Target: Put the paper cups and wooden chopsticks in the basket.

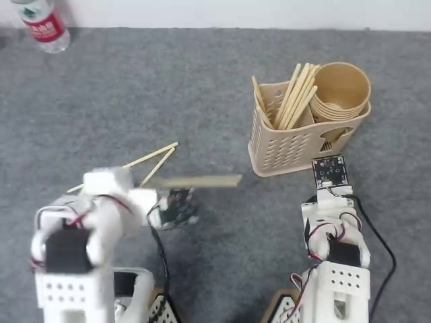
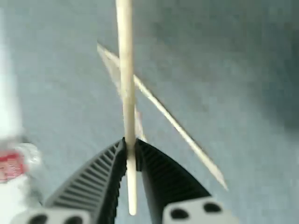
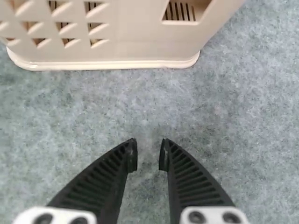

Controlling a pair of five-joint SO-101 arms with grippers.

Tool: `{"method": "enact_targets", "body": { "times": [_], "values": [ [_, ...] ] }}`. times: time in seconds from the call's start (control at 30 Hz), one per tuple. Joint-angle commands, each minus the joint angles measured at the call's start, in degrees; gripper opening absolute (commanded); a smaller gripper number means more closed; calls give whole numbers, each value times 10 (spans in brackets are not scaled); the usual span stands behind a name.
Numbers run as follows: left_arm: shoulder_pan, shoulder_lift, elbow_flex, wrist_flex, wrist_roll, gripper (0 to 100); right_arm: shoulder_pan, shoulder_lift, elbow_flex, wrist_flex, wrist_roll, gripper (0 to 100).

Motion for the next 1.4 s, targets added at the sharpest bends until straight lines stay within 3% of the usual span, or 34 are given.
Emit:
{"method": "enact_targets", "body": {
  "times": [0.0,0.2,0.3,0.43,0.53,0.7,0.83,1.0,1.2,1.3,1.37],
  "values": [
    [61,-17,-34,-198,380,9,-4,-6,-5,-7,7,97],
    [91,-17,-22,-456,687,10,-4,-6,-5,-7,7,97],
    [156,-16,8,-572,747,11,-4,-6,-5,-7,7,97],
    [270,35,16,-610,764,11,-4,-6,-5,-7,8,97],
    [316,119,-26,-610,768,11,-4,-6,-5,-7,8,97],
    [319,275,-154,-611,867,12,-4,-6,-4,-8,8,97],
    [332,382,-218,-623,871,11,-4,-6,-4,-8,8,97],
    [334,448,-179,-742,870,11,-4,-6,-4,-9,8,97],
    [346,483,-96,-821,869,14,-4,-6,-4,-12,8,97],
    [331,468,-72,-813,855,95,-5,-6,-4,-12,8,97],
    [328,446,-68,-757,856,143,-5,-6,-4,-12,8,97]
  ]
}}
